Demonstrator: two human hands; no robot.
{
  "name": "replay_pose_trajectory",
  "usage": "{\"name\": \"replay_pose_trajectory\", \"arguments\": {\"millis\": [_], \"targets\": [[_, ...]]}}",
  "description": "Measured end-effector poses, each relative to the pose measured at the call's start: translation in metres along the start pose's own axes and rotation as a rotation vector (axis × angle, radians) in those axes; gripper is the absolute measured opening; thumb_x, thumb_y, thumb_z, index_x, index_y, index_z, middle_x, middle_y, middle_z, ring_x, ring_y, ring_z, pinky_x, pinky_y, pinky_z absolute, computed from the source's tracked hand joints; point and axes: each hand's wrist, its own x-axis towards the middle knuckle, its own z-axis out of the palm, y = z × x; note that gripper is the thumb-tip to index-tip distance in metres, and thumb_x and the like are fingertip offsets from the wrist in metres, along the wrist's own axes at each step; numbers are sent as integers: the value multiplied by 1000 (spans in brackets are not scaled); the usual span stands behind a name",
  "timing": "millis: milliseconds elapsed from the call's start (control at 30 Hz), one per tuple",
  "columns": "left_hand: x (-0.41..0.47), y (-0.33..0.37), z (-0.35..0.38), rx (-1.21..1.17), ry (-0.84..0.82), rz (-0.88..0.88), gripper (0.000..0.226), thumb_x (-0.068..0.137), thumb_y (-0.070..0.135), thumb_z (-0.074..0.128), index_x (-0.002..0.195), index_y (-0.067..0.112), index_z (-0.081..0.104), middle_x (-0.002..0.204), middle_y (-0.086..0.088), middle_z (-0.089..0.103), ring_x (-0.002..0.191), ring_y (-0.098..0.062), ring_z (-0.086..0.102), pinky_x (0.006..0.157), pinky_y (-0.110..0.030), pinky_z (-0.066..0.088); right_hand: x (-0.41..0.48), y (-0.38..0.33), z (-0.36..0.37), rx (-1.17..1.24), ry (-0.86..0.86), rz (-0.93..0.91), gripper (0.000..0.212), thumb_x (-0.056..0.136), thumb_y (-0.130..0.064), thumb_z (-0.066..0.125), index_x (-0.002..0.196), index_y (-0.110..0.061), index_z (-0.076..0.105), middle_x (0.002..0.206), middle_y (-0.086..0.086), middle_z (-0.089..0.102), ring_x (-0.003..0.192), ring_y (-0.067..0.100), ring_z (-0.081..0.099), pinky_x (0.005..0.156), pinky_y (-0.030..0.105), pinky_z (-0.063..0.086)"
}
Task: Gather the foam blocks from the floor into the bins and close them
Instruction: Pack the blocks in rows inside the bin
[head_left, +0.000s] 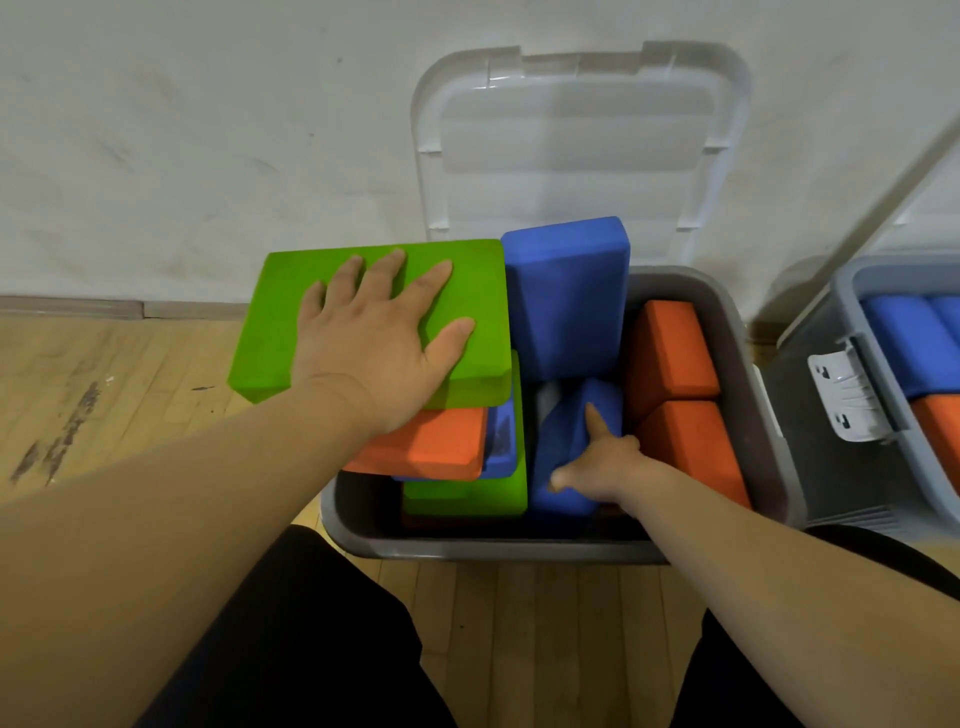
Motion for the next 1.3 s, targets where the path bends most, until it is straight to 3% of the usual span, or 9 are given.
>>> {"name": "replay_pose_trajectory", "arguments": {"millis": [133,233,367,600,700,833,933,1100,1300], "targets": [[-1,0,0,0,6,0,80,85,82,11,158,51,20,168,1,24,154,-34,19,123,-55,18,-1,-6,-27,119,182,-70,103,84,-50,77,164,-27,17,162,16,36,142,33,45,113,33,38],[-1,-1,0,-5,4,4,81,85,83,10,158,51,20,168,1,25,154,-34,20,123,-54,18,1,-4,-43,252,403,-116,84,92,-49,66,162,-30,24,157,20,42,136,39,49,111,39,38],[0,-1,0,-4,5,6,80,85,83,10,158,51,21,168,1,25,154,-34,20,123,-55,19,-8,10,-23,303,519,-102,64,105,-41,49,162,-34,22,165,22,13,127,48,52,102,44,43],[0,-3,-1,-13,0,5,80,86,82,10,158,51,20,168,1,25,154,-34,19,123,-54,18,-12,5,-4,239,432,-121,107,93,-48,68,159,-44,-16,164,18,-28,119,53,55,84,40,44],[0,-3,0,-20,7,4,80,86,82,10,158,51,21,168,1,26,154,-34,20,123,-55,18,-25,2,-25,165,447,-164,101,94,-43,69,162,-40,-5,167,18,-18,118,48,59,82,38,46],[2,-4,0,-22,16,2,80,86,82,11,158,50,23,167,0,27,153,-34,21,123,-55,19,-38,-7,-58,-81,478,-258,86,94,-50,66,163,-36,18,168,16,5,136,38,49,103,40,45],[3,-7,1,-28,20,4,79,86,82,11,158,50,24,167,0,28,153,-34,22,122,-55,20,-46,-1,-62,-246,347,-213,84,95,-55,62,163,-34,17,163,18,16,124,38,56,98,43,48],[2,-7,1,-30,20,2,80,86,82,11,158,50,24,167,1,28,153,-34,22,122,-54,20,-42,-2,-54,-317,364,-224,86,95,-61,57,163,-33,13,160,17,20,108,35,63,85,42,53],[3,-9,1,-40,30,6,80,86,82,12,157,50,25,167,0,29,152,-35,23,122,-55,21,-33,28,-31,-588,405,-162,87,96,-70,41,164,-28,5,145,14,40,124,34,43,99,44,43]]}}
